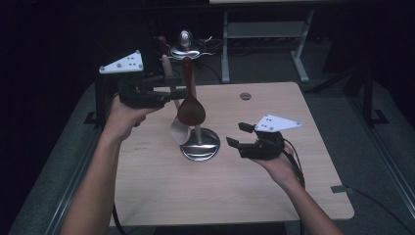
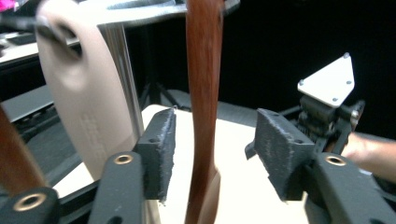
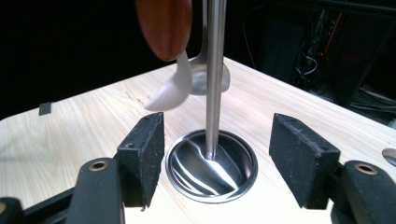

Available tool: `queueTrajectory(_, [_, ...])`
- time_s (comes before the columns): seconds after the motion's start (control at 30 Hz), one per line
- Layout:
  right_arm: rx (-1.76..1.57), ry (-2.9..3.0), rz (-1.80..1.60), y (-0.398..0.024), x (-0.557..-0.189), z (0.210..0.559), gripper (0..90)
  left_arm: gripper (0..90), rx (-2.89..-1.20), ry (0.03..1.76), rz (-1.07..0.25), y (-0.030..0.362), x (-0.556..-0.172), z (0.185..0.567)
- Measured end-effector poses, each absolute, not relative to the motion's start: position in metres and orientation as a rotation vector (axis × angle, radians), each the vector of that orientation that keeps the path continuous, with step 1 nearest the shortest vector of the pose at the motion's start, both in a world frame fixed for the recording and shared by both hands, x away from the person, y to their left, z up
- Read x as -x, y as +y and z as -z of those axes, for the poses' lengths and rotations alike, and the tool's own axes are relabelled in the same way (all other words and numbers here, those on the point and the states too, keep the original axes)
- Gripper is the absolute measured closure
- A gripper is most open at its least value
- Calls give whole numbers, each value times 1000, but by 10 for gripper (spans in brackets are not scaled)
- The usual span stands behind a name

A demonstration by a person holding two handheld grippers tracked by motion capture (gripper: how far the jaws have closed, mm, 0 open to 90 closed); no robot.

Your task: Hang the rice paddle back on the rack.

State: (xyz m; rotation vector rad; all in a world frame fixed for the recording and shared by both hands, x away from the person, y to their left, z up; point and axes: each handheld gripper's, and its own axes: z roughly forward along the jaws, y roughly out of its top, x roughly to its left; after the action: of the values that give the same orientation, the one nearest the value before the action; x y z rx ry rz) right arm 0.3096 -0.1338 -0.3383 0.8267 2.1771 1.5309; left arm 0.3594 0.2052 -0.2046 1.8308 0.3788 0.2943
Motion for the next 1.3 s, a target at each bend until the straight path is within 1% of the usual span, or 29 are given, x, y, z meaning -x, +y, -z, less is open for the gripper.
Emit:
queueTrajectory(0.2, [-862,2189,-1496,-142,-312,344,336,392,-1876,411,-325,217,-342,220])
queueTrajectory(0.3, [-880,2189,-1478,-150,-313,348,322,371,-1906,425,-341,223,-332,230])
queueTrajectory(0.73, [-961,2173,-1407,-188,-311,368,300,325,-1998,535,-437,254,-303,286])
queueTrajectory(1.07, [-1012,2200,-1352,-212,-310,391,273,291,-2034,645,-468,273,-294,336])
queueTrajectory(1.23, [-1037,2217,-1326,-225,-310,406,264,276,-2073,698,-518,281,-291,366])
queueTrajectory(1.3, [-1053,2222,-1315,-229,-310,412,259,273,-2067,730,-508,284,-289,378])
